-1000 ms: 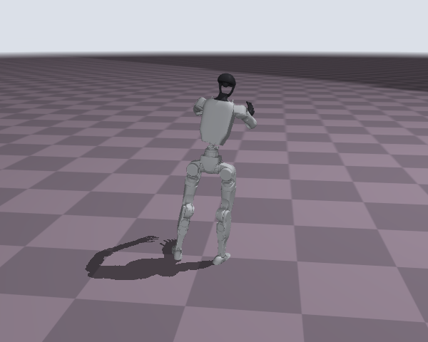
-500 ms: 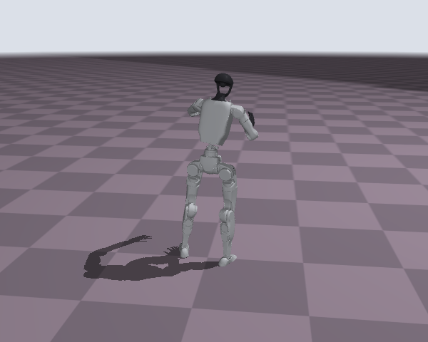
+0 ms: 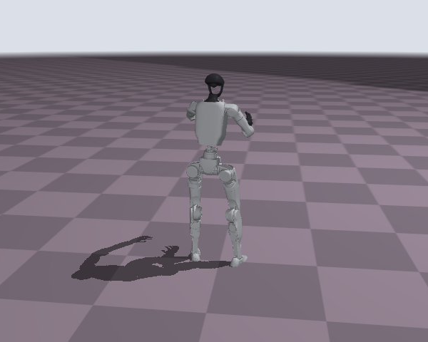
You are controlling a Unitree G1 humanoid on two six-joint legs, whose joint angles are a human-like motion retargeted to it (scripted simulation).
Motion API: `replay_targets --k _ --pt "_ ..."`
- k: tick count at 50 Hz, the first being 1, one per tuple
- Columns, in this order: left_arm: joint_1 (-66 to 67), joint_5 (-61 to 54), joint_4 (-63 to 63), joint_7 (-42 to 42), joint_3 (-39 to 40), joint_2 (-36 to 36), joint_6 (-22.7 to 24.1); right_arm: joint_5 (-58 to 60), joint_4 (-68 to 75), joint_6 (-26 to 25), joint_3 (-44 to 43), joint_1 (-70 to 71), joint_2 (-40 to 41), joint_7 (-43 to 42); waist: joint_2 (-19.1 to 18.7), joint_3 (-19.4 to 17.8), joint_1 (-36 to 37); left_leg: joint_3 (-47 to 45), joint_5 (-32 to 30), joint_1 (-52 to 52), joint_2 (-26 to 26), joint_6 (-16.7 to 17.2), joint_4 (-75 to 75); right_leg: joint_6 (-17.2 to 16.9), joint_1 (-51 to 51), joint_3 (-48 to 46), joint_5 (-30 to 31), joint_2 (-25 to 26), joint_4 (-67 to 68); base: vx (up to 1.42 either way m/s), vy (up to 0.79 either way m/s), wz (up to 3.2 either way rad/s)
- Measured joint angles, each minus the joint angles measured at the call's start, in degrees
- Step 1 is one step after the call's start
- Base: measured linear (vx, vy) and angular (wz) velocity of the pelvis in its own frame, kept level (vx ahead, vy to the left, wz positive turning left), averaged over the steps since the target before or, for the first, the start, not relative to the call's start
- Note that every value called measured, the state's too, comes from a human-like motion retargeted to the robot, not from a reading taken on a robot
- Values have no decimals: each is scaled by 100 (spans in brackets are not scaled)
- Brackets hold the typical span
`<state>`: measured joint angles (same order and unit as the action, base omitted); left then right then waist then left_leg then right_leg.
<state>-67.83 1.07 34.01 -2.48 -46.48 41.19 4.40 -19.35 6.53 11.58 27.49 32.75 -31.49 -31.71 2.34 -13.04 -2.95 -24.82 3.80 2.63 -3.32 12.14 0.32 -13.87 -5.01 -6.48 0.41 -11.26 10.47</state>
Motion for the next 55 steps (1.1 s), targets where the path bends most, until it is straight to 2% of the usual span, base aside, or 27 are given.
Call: replay_targets --k 5,8,11,15,20,23,25,27,29,32,35,38,40,42,47,52,55 --pt "126 110 -416 78 125 374 101 -369 -1370 319 -769 -2259 -348 640 153 -132 -281 167 -6 74 -62 62 -74 -113 9 40 74 302 -373 5 -3 26" --pt "201 188 -490 83 116 421 177 -439 -1404 398 -786 -2380 -418 615 142 -153 -245 147 -28 122 -100 145 -147 -113 11 98 186 448 -637 1 -8 -6" --pt "252 231 -470 118 66 335 184 -293 -1149 295 -503 -1516 -469 282 25 -148 -72 41 -49 160 -122 235 -210 -113 -3 166 326 542 -848 -2 -8 -28" --pt "212 220 -328 224 -41 143 168 -459 -14 32 163 782 -313 79 -234 -113 201 -125 -133 89 -96 281 -280 -113 -101 192 580 607 -1063 -9 -9 -30" --pt "23 197 132 299 -242 -206 286 -1049 3016 -335 700 3623 441 426 -508 -27 490 -227 -239 -37 -34 285 -312 -113 -201 137 838 604 -1182 -7 -8 -9" --pt "-105 167 514 273 -378 -443 338 -1243 4490 -536 777 4488 744 735 -599 65 518 -154 -274 -86 1 286 -336 -113 -220 47 860 552 -1161 3 -2 22" --pt "-171 149 741 228 -442 -565 343 -1329 4804 -522 829 4601 789 886 -627 118 447 -47 -288 -103 20 285 -360 -113 -208 -44 824 504 -1121 10 -2 52" --pt "-192 107 872 140 -450 -630 315 -1301 4337 -383 912 4235 675 755 -626 156 299 102 -295 -100 34 285 -395 -113 -167 -164 755 448 -1074 14 -1 67" --pt "-139 52 864 36 -379 -643 260 -1101 3292 -227 933 3474 435 412 -607 185 108 270 -303 -72 51 284 -446 -113 -104 -302 666 388 -1018 15 -1 75" --pt "54 -13 586 -48 -144 -555 168 -602 1291 -112 661 1823 7 36 -537 198 -215 531 -302 -11 78 284 -516 -113 10 -523 509 294 -915 15 -1 77" --pt "324 0 70 -9 133 -329 143 -309 -368 -77 81 -66 -234 286 -432 145 -528 769 -264 71 85 284 -530 -113 134 -732 326 210 -755 14 -3 68" --pt "563 27 -398 8 256 -91 220 -304 -1094 9 -295 -1350 -216 740 -349 72 -718 912 -222 170 58 268 -531 -113 209 -862 165 173 -551 10 -5 40" --pt "666 45 -597 8 235 13 264 -224 -1232 30 -345 -1646 -188 836 -324 55 -735 945 -203 206 50 223 -524 -113 207 -886 100 157 -432 5 -5 9" --pt "710 48 -658 35 161 40 264 -99 -1104 3 -226 -1377 -142 673 -336 70 -638 908 -182 226 35 174 -496 -113 184 -844 83 167 -369 2 -6 -19" --pt "639 -83 -458 223 -21 -79 176 -434 289 -158 240 744 243 285 -494 152 -167 636 -140 227 -62 146 -362 -113 133 -588 192 313 -465 -1 -9 -51" --pt "372 -64 107 274 -396 -347 303 -645 3265 -471 648 3302 838 296 -654 268 307 369 -116 203 -150 165 -218 -113 139 -354 343 458 -696 -2 -8 -48" --pt "184 -50 593 263 -628 -549 400 -878 4973 -614 765 4336 1146 549 -678 326 460 278 -102 192 -165 163 -167 -113 163 -277 392 491 -815 0 -4 -25"
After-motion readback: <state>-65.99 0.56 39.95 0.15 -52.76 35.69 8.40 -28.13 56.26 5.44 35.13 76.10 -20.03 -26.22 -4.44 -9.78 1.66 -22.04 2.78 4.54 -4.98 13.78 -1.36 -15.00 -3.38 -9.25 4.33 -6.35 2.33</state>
